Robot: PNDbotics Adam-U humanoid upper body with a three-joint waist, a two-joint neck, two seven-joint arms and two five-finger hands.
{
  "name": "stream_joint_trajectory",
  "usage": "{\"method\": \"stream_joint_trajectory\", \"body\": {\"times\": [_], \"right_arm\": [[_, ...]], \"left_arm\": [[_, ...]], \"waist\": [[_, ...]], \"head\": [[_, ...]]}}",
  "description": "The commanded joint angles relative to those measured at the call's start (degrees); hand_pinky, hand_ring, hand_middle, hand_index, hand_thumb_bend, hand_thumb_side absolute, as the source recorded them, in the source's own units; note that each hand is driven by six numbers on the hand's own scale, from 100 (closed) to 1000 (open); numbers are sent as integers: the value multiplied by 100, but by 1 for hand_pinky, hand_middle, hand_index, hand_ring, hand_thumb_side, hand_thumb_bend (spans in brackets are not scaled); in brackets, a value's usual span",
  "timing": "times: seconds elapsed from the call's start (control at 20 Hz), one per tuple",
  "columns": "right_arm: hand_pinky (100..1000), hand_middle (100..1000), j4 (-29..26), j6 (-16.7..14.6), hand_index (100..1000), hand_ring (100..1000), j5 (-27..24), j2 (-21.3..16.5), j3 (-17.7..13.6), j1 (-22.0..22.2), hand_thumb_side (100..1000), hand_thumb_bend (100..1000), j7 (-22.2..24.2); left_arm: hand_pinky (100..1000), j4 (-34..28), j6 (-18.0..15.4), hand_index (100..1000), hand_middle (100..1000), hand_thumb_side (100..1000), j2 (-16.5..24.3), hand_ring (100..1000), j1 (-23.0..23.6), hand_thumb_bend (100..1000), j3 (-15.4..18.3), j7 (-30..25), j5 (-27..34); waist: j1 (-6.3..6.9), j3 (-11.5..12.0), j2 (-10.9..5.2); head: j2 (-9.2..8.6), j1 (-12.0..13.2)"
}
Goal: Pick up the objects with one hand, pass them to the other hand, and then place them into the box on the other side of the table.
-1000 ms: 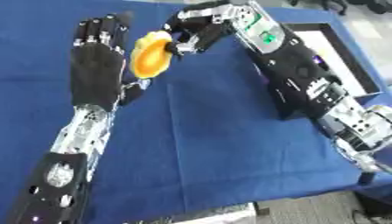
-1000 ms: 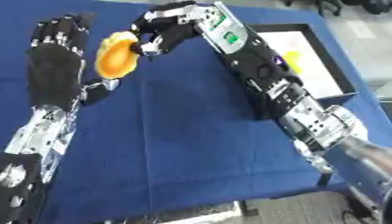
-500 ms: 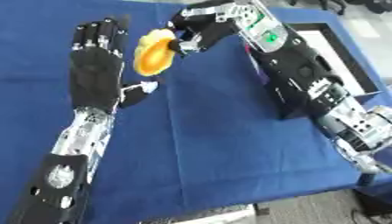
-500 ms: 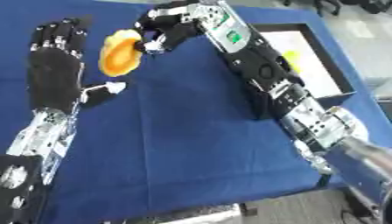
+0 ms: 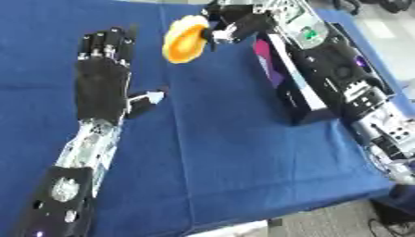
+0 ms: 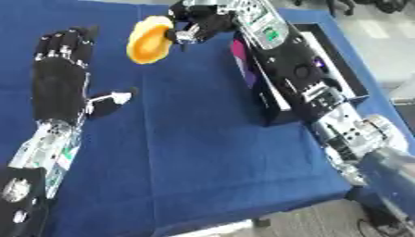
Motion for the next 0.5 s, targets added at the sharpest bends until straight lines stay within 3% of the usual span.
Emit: {"method": "stream_joint_trajectory", "body": {"times": [0.05,0.5], "right_arm": [[539,473,-27,12,670,1000,-212,-455,-283,69,258,100,-165],[541,486,-114,126,686,1000,-865,-1119,-986,931,199,100,-973]], "left_arm": [[713,-60,27,833,658,432,63,670,-41,1000,37,-26,-5],[717,96,100,832,673,455,395,679,-27,1000,77,-268,95]], "waist": [[52,-64,-254],[119,-191,-364]], "head": [[-11,45],[-11,-59]]}}
